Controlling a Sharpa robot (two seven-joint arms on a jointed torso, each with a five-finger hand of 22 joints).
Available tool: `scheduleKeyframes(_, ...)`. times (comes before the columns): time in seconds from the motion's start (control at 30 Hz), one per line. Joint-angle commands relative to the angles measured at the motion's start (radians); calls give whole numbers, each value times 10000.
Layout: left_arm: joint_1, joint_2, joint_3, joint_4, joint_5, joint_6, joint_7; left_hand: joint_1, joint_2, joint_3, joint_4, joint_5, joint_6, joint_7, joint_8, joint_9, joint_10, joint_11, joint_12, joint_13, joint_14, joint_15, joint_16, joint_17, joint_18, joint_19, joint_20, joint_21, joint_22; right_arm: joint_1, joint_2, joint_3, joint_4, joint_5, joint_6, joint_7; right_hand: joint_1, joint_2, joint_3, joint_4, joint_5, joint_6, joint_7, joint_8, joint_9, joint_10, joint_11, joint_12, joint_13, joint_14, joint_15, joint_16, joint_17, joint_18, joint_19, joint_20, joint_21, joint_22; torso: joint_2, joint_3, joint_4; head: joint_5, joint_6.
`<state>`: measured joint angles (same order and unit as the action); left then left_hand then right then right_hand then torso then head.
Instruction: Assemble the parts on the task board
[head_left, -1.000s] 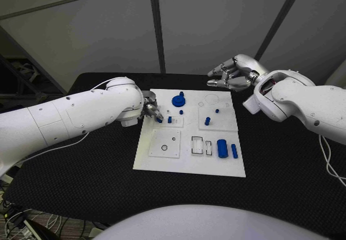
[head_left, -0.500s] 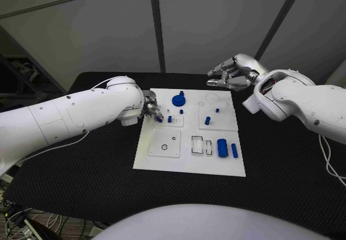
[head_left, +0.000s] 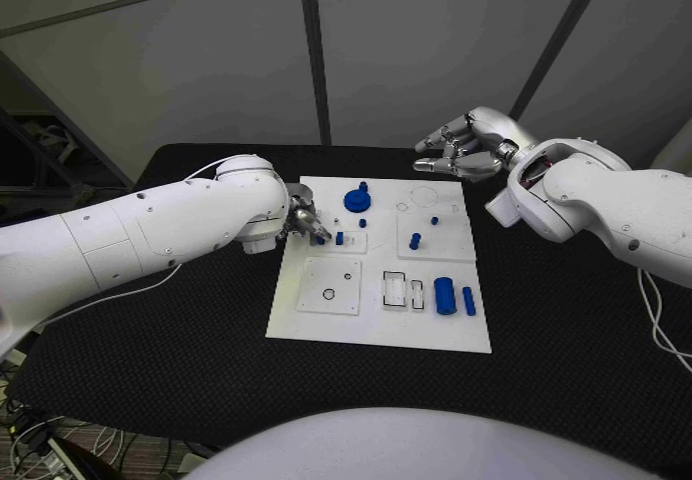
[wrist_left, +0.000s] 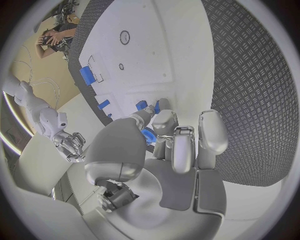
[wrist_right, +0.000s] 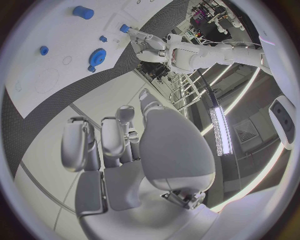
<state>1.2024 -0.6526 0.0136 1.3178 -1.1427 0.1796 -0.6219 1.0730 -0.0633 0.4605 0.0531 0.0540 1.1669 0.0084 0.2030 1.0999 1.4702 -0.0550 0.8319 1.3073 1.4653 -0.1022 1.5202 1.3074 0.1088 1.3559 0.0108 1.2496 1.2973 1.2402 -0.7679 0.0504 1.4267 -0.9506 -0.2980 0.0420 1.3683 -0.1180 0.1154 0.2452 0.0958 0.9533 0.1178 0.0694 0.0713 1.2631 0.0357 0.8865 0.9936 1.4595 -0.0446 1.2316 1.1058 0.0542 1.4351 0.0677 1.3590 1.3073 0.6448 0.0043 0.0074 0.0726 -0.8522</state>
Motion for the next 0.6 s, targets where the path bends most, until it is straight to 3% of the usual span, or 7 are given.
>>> scheduleKeyframes(0.03,-36,-7,-39,-65,-63,356,-221,-82,-47,-46,55,-58,6,-43,-41,7,646,-4,62,292,883,-80,30,1872,-205,35,-57,36,18,19,-2,5,27,-13,48,32,-92,31,2,67,37,77,0,-29,-10,23,-30,44,-10,163,11,-61,-7,41,55,-2,-49,355,-2,-1,-5,-4,6)
scheduleKeyframes(0.6,-31,34,-37,-248,-65,252,-211,-102,-178,-239,429,-59,65,-57,-92,69,645,-16,95,293,885,-101,40,1885,-206,40,-79,30,31,19,-20,5,29,-13,50,25,-97,18,-5,69,34,74,1,-32,-11,1,-29,4,-47,155,11,-91,-40,52,31,-2,-92,313,-2,-2,0,-29,-1)
